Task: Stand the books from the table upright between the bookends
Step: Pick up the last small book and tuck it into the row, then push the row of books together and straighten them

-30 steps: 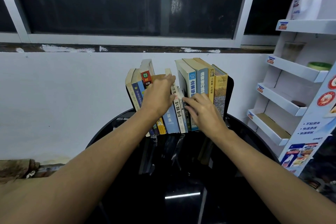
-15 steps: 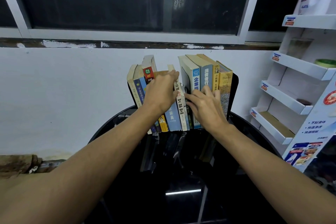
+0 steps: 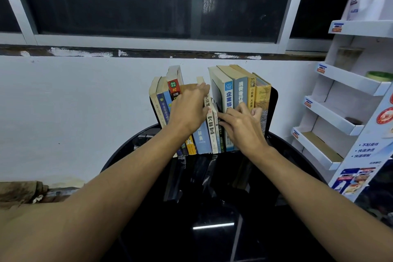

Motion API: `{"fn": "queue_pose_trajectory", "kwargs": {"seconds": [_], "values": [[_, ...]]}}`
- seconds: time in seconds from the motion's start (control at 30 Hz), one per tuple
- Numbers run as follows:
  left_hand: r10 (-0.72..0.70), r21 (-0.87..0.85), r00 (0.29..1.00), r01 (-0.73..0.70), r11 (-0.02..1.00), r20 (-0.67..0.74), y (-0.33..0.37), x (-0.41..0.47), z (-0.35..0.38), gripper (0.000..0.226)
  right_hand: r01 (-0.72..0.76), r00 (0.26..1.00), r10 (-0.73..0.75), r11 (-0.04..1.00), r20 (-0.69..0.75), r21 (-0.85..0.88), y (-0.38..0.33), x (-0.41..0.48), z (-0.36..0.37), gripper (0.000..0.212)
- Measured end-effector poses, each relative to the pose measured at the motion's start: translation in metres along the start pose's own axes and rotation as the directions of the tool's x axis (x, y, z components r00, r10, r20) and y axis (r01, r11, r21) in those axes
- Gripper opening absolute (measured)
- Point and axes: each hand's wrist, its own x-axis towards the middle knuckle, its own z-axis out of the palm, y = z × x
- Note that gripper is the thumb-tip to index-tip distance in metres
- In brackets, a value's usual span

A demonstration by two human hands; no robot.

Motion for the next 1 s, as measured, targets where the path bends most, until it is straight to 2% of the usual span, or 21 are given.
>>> {"fn": "queue_pose_trajectory", "kwargs": {"seconds": [0.2, 0.37, 0.5, 0.7, 0.87, 1.0], "values": [[0.009, -0.039, 1.0, -0.009, 0.999, 0.015, -0.002, -0.002, 0.002, 0.044, -0.007, 0.998, 0.006, 1.0, 0.062, 0.023, 0.0, 0.0, -0.011, 0.026], [0.003, -0.257, 0.999, -0.014, 0.966, -0.044, -0.009, -0.022, 0.011, 0.059, 0.039, 0.995, -0.045, 0.997, 0.093, 0.071, 0.008, -0.001, -0.02, 0.034], [-0.01, -0.371, 0.991, -0.04, 0.928, -0.132, -0.01, -0.058, 0.019, 0.067, 0.14, 0.981, -0.166, 0.964, 0.099, 0.228, 0.013, 0.013, -0.031, 0.035], [-0.136, -0.411, 0.975, 0.053, 0.91, -0.175, -0.012, -0.103, 0.036, 0.084, 0.273, 0.938, -0.334, 0.876, 0.093, 0.396, -0.003, 0.056, -0.051, 0.038], [-0.196, -0.349, 0.963, 0.121, 0.929, -0.187, -0.018, -0.116, 0.048, 0.101, 0.398, 0.852, -0.497, 0.819, 0.164, 0.413, -0.024, 0.098, -0.054, 0.049], [-0.266, -0.301, 0.948, 0.206, 0.931, -0.174, -0.025, -0.114, 0.057, 0.108, 0.486, 0.792, -0.592, 0.759, 0.148, 0.433, -0.038, 0.131, -0.042, 0.053]]}}
